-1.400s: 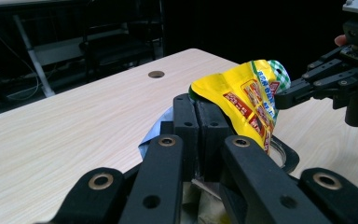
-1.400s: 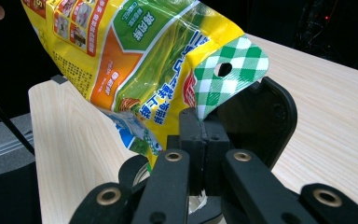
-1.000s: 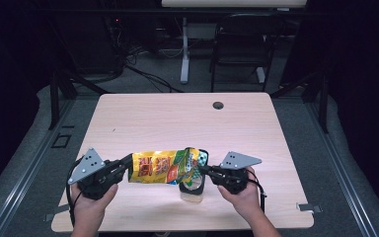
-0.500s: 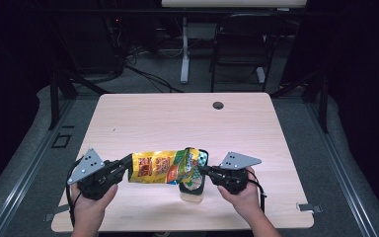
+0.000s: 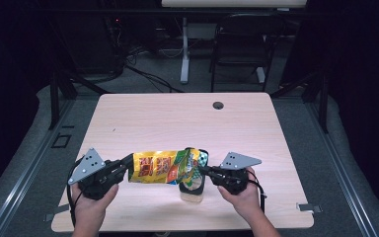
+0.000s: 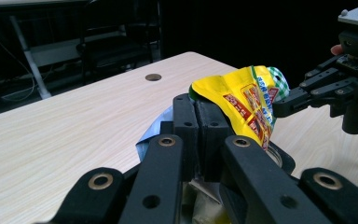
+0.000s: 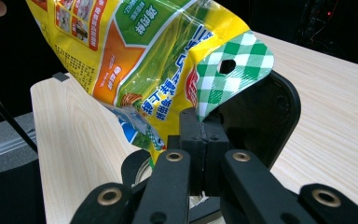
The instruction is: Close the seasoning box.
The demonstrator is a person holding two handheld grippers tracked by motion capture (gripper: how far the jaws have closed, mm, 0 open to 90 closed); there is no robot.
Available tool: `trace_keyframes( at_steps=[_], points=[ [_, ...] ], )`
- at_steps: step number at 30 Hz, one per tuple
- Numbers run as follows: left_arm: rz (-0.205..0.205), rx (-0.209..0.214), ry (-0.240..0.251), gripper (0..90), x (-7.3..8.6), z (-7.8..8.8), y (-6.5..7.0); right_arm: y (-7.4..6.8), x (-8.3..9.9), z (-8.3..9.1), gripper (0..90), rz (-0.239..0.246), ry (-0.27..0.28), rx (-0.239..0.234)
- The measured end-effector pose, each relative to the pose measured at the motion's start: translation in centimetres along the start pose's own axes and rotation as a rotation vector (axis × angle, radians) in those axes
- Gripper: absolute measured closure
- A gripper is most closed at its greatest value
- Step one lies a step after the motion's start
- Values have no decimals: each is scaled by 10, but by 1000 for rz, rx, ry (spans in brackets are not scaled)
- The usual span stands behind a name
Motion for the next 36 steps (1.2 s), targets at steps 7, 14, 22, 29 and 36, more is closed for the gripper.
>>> trace_keyframes(
  at_steps=[7, 14, 22, 29, 36],
  points=[
    [-2, -1, -2, 883, -2, -1, 1, 0, -1, 0, 900, -4, -4, 6],
    [-4, 1, -3, 884, -1, -2, 0, 0, -3, 2, 900, -4, -2, 16],
    [-10, 3, -6, 884, -2, -2, 2, 3, -3, -1, 900, -2, -9, 33],
    [-14, 6, -3, 883, -3, -3, 3, 5, -1, -3, 900, 0, -8, 40],
    [-17, 4, -5, 883, -3, -2, 3, 4, -2, -3, 900, 3, -8, 39]
  ],
)
Point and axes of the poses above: each handheld gripper's, and its own axes: z roughly backward along the jaws, x roughly out of its underside, y roughly to its right, the point moved 6 cm from there along -z, roughly forward along the jaws, and after that the axes turned 11 degrees about z, right-handed, at the moved point
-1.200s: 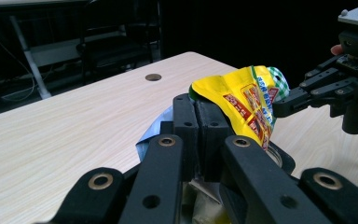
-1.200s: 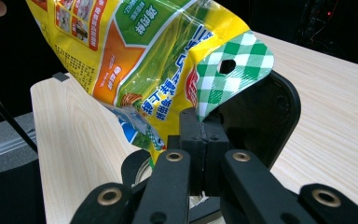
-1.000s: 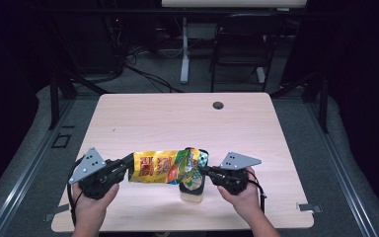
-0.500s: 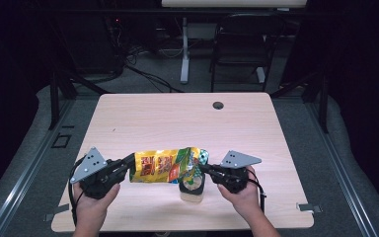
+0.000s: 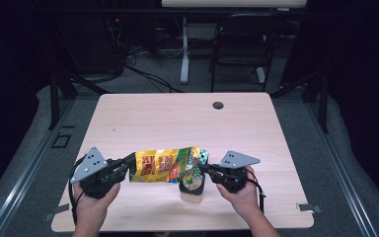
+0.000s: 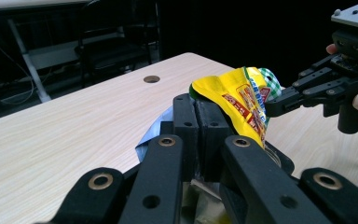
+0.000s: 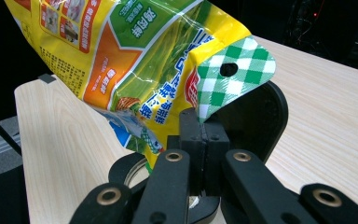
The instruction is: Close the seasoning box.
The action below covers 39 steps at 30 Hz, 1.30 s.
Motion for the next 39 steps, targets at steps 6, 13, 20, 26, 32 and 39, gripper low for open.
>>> trace_keyframes(
  at_steps=[6, 13, 20, 26, 32, 39],
  points=[
    [4, -3, 3, 883, 0, 2, -1, -2, -1, -1, 900, -1, 2, -1],
    [7, -3, 5, 883, 1, 3, -2, -3, -1, -2, 900, -2, 6, -4],
    [19, -2, 10, 883, 2, 3, -4, -4, -1, -2, 899, -5, 8, -12],
    [21, -2, 10, 883, 3, 3, -5, -5, -1, -2, 897, -5, 10, -11],
    [23, -4, 9, 883, 3, 3, -5, -5, -1, -3, 896, -3, 8, -10],
    [23, -2, 12, 883, 3, 3, -4, -5, -1, -3, 895, -2, 5, -8]
  ],
)
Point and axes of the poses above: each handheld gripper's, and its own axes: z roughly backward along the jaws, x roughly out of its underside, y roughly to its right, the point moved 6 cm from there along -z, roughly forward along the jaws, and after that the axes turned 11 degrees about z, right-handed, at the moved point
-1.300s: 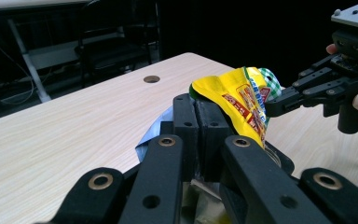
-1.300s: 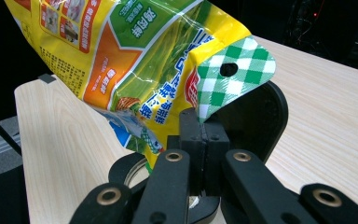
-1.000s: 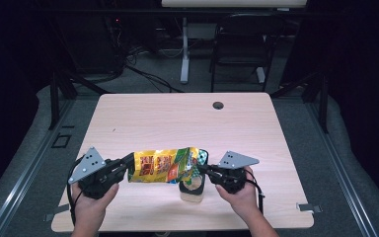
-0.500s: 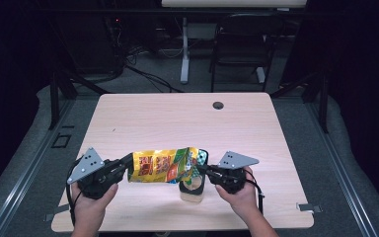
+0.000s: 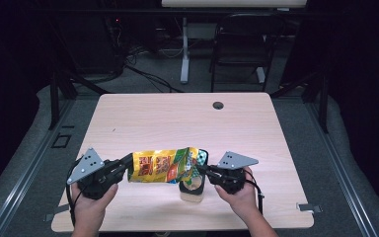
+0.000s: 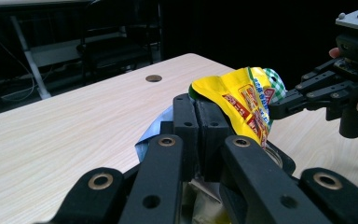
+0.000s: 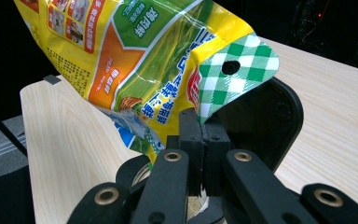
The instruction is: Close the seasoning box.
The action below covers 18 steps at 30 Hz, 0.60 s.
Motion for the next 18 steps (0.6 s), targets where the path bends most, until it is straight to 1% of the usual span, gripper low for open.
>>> trace_keyframes(
  at_steps=[14, 18],
  points=[
    [-2, 3, 1, 884, -1, 0, 2, 0, -1, 0, 890, -6, 4, 7],
    [-4, 3, -2, 884, -1, -1, 2, 2, -1, 0, 890, 0, -2, 14]
  ],
)
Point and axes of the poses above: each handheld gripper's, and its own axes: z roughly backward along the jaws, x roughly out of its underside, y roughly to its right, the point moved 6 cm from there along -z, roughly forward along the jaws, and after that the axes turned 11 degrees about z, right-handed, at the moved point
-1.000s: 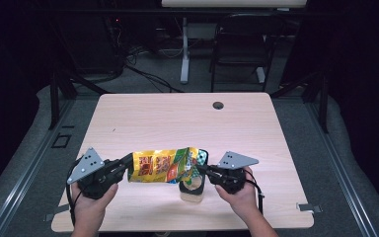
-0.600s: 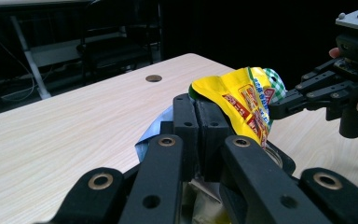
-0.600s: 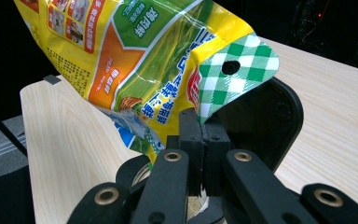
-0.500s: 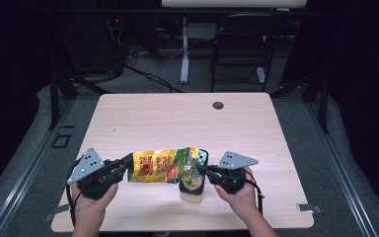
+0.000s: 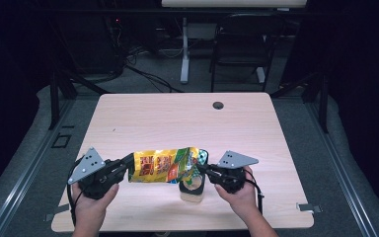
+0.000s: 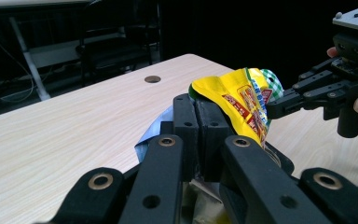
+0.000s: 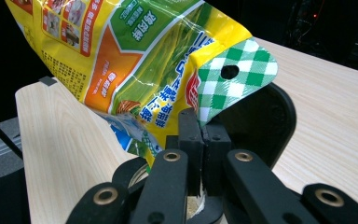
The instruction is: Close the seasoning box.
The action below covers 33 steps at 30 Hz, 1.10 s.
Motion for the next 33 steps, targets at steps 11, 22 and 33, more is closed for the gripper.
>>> trace_keyframes(
  at_steps=[11, 22, 33],
  points=[
    [-4, 8, 5, 883, -1, -2, 3, 2, 0, 4, 890, -4, 7, 13],
    [-13, 16, 3, 882, -3, -3, 6, 2, 7, -2, 886, -11, -13, -2],
    [-15, 17, 2, 882, -4, -4, 7, 2, 10, -1, 900, -21, -8, -14]
  ],
)
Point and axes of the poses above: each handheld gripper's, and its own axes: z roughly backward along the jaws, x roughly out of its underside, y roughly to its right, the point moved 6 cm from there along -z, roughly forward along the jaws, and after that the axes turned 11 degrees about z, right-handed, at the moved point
